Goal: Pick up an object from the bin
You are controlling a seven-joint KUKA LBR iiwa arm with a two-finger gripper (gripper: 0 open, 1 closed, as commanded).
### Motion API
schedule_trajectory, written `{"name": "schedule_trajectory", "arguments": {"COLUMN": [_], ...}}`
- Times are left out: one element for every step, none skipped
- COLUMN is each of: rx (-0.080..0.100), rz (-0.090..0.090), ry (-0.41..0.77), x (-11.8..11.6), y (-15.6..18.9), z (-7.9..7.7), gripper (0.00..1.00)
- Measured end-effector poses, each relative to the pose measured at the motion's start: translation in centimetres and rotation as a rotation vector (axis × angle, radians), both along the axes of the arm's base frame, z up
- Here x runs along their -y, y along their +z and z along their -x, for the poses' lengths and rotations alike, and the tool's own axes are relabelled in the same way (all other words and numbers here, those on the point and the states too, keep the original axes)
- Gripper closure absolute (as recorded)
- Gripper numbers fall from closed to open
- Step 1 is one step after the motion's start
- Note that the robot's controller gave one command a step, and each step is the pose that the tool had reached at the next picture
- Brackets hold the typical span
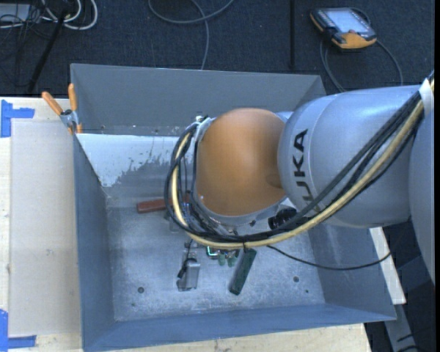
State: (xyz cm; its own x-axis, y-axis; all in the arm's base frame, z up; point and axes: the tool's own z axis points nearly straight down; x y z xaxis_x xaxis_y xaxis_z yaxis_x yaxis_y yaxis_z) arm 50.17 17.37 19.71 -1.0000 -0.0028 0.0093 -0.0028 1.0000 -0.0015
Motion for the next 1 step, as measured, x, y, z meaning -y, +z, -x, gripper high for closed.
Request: {"name": "schedule_trajectory", "arguments": {"rx": [0.007], "rz": [-0.001], "ry": [-0.004], "x": [0.08], "y": [0.38], "z": [-0.19], "gripper": [0.0]}}
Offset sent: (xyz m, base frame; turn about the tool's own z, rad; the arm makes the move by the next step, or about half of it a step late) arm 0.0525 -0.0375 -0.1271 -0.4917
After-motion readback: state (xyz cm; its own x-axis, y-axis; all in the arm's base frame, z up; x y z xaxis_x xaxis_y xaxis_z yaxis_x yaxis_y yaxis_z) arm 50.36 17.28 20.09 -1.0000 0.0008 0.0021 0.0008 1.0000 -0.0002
